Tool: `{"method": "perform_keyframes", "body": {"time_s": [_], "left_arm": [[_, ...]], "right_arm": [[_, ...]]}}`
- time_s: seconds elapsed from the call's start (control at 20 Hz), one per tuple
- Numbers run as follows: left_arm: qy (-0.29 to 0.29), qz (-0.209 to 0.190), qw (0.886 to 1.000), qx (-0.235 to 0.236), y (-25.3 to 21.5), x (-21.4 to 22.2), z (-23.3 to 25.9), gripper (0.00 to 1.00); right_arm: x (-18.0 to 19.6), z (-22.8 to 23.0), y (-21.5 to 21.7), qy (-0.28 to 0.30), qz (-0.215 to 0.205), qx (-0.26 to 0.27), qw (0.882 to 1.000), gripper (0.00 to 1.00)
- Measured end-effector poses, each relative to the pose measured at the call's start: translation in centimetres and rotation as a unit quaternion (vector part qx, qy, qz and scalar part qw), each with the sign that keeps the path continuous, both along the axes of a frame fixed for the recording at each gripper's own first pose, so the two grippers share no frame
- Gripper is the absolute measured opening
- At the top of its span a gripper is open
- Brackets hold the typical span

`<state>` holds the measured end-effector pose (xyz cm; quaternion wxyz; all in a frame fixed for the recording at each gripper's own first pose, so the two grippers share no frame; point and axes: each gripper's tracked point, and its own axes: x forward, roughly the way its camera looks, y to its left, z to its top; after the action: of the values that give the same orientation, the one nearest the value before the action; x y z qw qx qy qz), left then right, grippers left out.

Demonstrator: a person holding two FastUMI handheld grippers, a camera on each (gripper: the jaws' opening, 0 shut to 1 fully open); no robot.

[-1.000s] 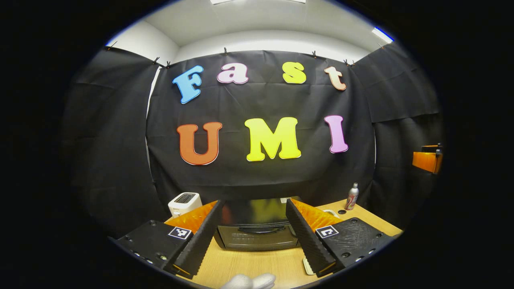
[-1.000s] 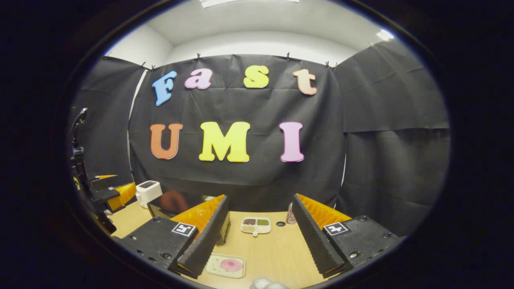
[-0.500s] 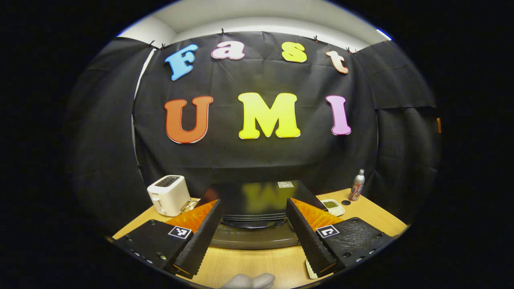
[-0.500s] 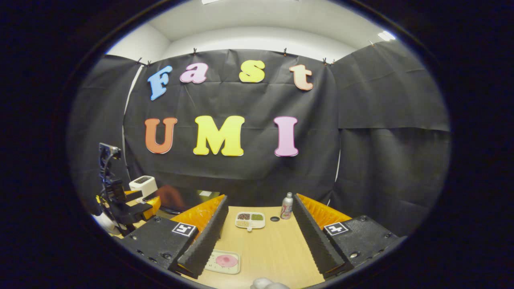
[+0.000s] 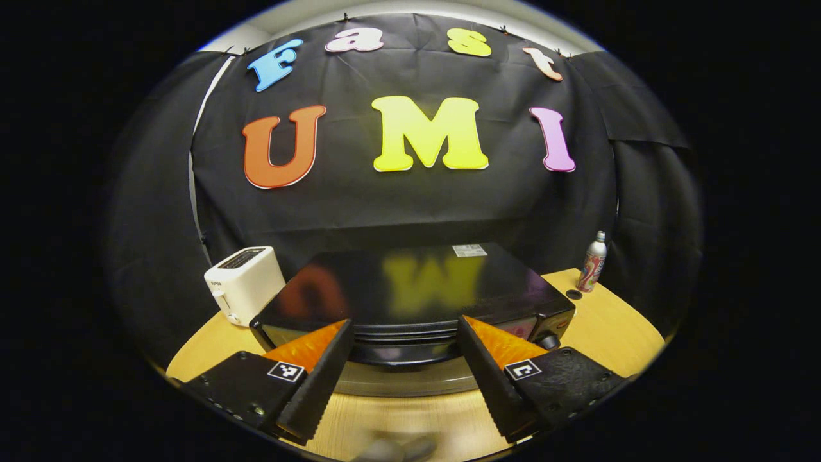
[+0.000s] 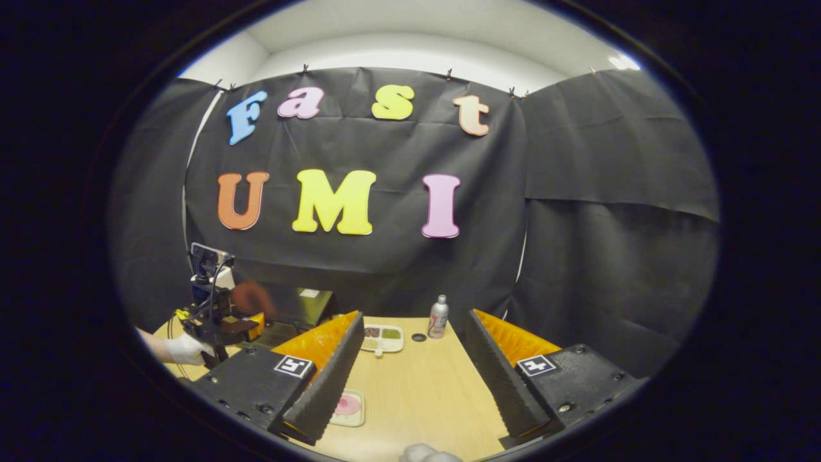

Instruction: Open the electric oven with the left hand, put the food in, and close the electric oven.

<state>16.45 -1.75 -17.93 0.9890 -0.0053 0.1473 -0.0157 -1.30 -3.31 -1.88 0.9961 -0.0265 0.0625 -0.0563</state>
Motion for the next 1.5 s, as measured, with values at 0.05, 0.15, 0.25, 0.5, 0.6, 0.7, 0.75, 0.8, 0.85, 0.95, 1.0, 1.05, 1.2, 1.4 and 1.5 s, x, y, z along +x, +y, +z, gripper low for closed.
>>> {"method": "perform_keyframes", "body": {"time_s": [0.05, 0.15, 0.25, 0.5, 0.6, 0.7, 0.75, 0.8, 0.85, 0.95, 1.0, 1.05, 1.2, 1.4, 1.5], "left_arm": [[0.001, -0.001, 1.000, 0.001, -0.1, 0.0, 0.2, 0.99], [0.008, -0.004, 1.000, 0.001, -0.1, -0.9, -0.2, 0.98], [0.010, -0.008, 1.000, 0.000, -0.1, -2.2, -0.3, 0.98], [0.031, -0.009, 0.999, -0.004, -0.3, -5.5, -1.8, 0.98], [0.040, -0.010, 0.999, -0.002, -0.3, -7.2, -2.6, 0.98], [0.052, -0.006, 0.999, -0.003, -0.2, -9.1, -3.9, 0.98], [0.062, -0.005, 0.998, -0.004, -0.3, -10.0, -4.7, 0.98], [0.068, -0.005, 0.998, -0.005, -0.4, -10.8, -5.5, 0.98], [0.077, -0.005, 0.997, -0.005, -0.5, -11.5, -6.2, 0.98], [0.088, -0.004, 0.996, -0.009, -0.6, -12.7, -7.4, 0.98], [0.091, -0.004, 0.996, -0.008, -0.6, -13.0, -7.8, 0.98], [0.094, -0.005, 0.996, -0.006, -0.8, -13.3, -8.2, 0.98], [0.106, -0.006, 0.994, -0.005, -1.1, -14.1, -9.6, 0.97], [0.137, -0.004, 0.990, -0.013, -1.1, -15.3, -11.8, 0.96], [0.155, -0.004, 0.988, -0.014, -1.1, -15.7, -13.0, 0.96]], "right_arm": [[0.1, -0.2, 0.1, 0.002, 0.001, 0.002, 1.000, 0.96], [0.1, -0.4, 0.4, 0.003, 0.006, 0.006, 1.000, 0.97], [0.3, -0.5, 0.6, 0.001, 0.010, 0.008, 1.000, 0.97], [0.1, -1.4, 1.6, 0.008, 0.026, 0.020, 0.999, 0.96], [-0.2, -1.7, 2.2, 0.010, 0.032, 0.023, 0.999, 1.00], [-0.5, -2.1, 2.7, 0.014, 0.040, 0.023, 0.999, 0.96], [-0.7, -2.3, 2.7, 0.015, 0.041, 0.022, 0.999, 0.97], [-0.8, -2.5, 2.9, 0.017, 0.043, 0.023, 0.999, 0.96], [-1.1, -2.8, 2.9, 0.019, 0.044, 0.023, 0.999, 0.96], [-1.5, -3.3, 2.8, 0.024, 0.043, 0.022, 0.999, 0.97], [-1.7, -3.6, 2.8, 0.028, 0.042, 0.023, 0.998, 0.97], [-1.8, -4.1, 2.8, 0.032, 0.041, 0.023, 0.998, 0.96], [-2.3, -4.9, 2.9, 0.044, 0.039, 0.020, 0.998, 0.97], [-2.5, -6.0, 3.2, 0.055, 0.036, 0.016, 0.998, 0.96], [-2.6, -6.8, 3.4, 0.065, 0.034, 0.015, 0.997, 0.97]]}}
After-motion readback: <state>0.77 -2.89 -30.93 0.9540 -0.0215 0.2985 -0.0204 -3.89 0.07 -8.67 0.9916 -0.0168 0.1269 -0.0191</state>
